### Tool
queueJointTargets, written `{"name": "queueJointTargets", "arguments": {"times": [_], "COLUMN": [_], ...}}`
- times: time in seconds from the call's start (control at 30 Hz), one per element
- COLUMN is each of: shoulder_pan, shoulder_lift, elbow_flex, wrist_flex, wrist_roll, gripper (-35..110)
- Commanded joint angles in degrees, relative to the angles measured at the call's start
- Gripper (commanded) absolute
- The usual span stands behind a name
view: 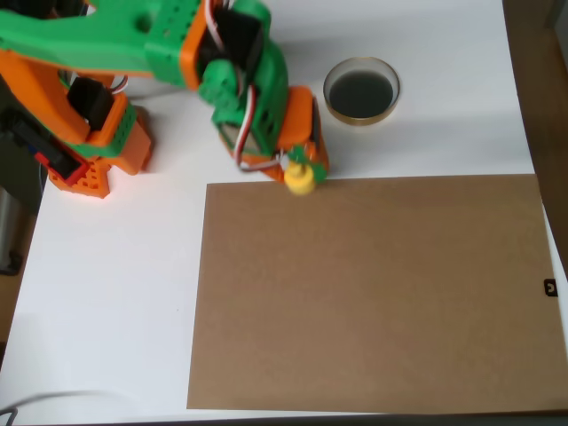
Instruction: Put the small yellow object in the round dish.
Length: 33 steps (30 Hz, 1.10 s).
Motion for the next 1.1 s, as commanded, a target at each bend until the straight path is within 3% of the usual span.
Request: {"name": "queueJointTargets", "arguments": {"times": [0.0,0.4,1.07], "shoulder_pan": [-5.8,-18.5,-26.5], "shoulder_lift": [3.2,-5.2,-25.8], "elbow_flex": [-4.1,-8.3,-31.9], "wrist_flex": [0.5,0.1,2.0], "wrist_roll": [-0.5,1.8,0.7], "gripper": [0,0,0]}}
